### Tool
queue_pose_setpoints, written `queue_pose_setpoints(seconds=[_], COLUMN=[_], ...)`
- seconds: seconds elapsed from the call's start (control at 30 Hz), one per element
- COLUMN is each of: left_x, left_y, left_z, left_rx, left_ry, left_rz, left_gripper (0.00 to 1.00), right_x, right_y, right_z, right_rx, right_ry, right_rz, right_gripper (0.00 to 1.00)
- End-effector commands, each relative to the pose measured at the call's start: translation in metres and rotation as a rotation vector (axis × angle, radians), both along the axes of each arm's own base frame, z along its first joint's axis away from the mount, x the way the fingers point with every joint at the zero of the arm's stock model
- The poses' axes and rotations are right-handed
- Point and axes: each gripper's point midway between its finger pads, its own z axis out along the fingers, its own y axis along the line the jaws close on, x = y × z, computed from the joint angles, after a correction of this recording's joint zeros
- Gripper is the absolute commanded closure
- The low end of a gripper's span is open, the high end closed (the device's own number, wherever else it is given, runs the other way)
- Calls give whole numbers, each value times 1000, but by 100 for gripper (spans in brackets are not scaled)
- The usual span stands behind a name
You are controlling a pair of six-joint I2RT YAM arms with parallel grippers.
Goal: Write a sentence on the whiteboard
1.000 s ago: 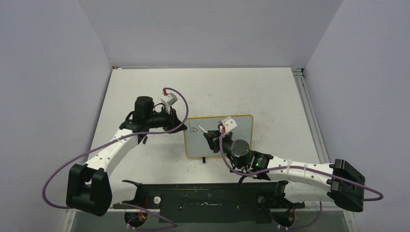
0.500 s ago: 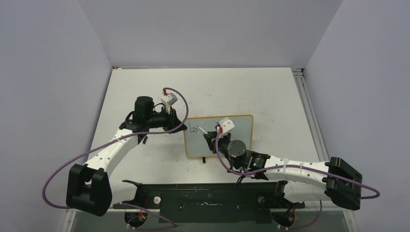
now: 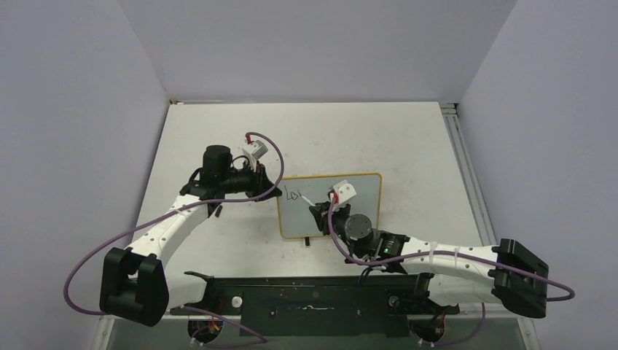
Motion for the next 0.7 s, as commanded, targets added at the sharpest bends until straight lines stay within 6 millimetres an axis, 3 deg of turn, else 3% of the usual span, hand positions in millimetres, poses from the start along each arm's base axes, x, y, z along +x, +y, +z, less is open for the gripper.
queue_pose_setpoints(seconds=[0.0, 0.4, 0.67], left_x=[1, 1, 1], left_y=[0, 1, 1], left_z=[12, 12, 12], left_rx=[-4, -3, -3], left_ry=[-43, -44, -43], left_rz=[-2, 1, 0], left_gripper=[100, 100, 100], right_x=[-2, -8, 2], right_y=[-7, -8, -9], right_z=[-4, -12, 11], right_rx=[8, -5, 31], right_ry=[21, 38, -20], right_rz=[-22, -18, -57], right_gripper=[95, 95, 95])
